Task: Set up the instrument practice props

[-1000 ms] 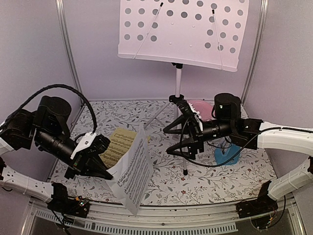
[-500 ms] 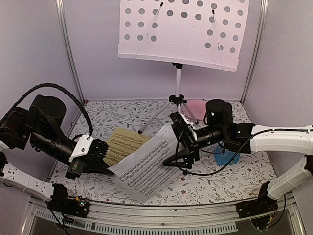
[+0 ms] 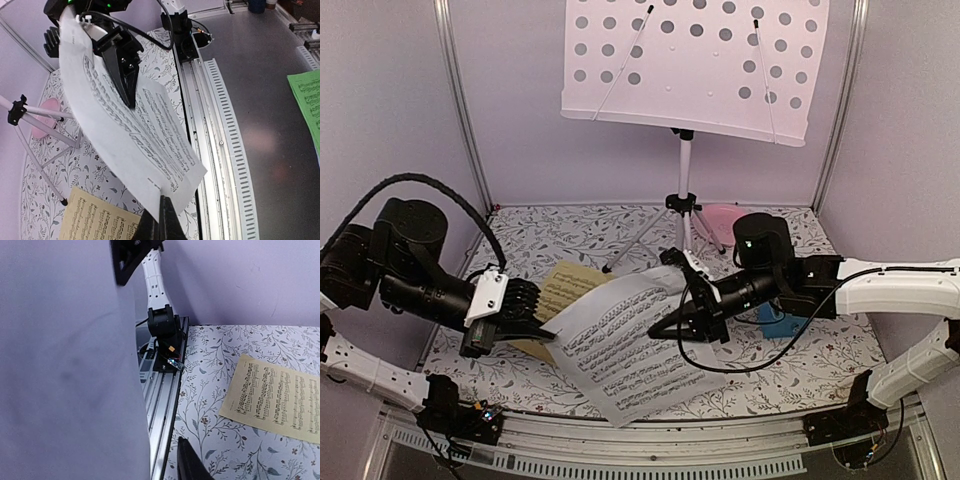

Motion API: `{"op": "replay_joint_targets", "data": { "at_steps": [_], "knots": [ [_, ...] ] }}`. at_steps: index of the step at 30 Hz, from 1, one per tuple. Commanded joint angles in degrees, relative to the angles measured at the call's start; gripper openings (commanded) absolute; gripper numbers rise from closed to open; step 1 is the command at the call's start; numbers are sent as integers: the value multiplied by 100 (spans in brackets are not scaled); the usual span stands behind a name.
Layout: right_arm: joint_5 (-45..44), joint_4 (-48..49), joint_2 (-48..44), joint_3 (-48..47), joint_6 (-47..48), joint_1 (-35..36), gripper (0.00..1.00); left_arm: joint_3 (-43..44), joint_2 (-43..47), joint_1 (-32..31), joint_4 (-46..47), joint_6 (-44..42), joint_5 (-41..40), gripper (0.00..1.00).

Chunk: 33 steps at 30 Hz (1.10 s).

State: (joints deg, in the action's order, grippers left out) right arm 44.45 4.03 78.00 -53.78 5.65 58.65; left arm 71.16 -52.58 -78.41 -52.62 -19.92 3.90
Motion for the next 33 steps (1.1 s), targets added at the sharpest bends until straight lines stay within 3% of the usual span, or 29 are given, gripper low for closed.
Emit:
{"op": "replay_joint_targets", "data": {
  "at_steps": [1,2,5,6,9,13,16,19,26,33],
  "knots": [
    [-301,-623,-86,-238,45,109,5,-106,-95,-78,214,-134,-346,0],
    [-326,-635,-89,-246,-10,111,0,-121,-106,-78,246,-128,-444,0],
    [-524,-603,-204,-199,-218,116,0,-273,-35,-70,532,-34,-1037,0],
    [-637,-560,-274,-155,-282,112,0,-353,30,-70,697,17,-1249,4],
    [-994,-430,-572,-6,-429,113,0,-703,340,-12,1328,197,-1759,27],
    [-1420,-362,-1041,85,-666,104,0,-1119,719,346,2280,512,-1654,66],
    [-1696,-326,-1367,117,-873,96,0,-1412,805,960,2947,838,-905,84],
    [-1879,-313,-1664,157,-1075,94,0,-1621,711,1511,3385,1154,-120,94],
    [-2157,-318,-2128,103,-1350,82,0,-2176,695,2176,4764,1575,1169,99],
    [-2231,-395,-2260,-57,-1417,85,0,-2452,303,2256,6147,1783,2478,84]
  ]
}}
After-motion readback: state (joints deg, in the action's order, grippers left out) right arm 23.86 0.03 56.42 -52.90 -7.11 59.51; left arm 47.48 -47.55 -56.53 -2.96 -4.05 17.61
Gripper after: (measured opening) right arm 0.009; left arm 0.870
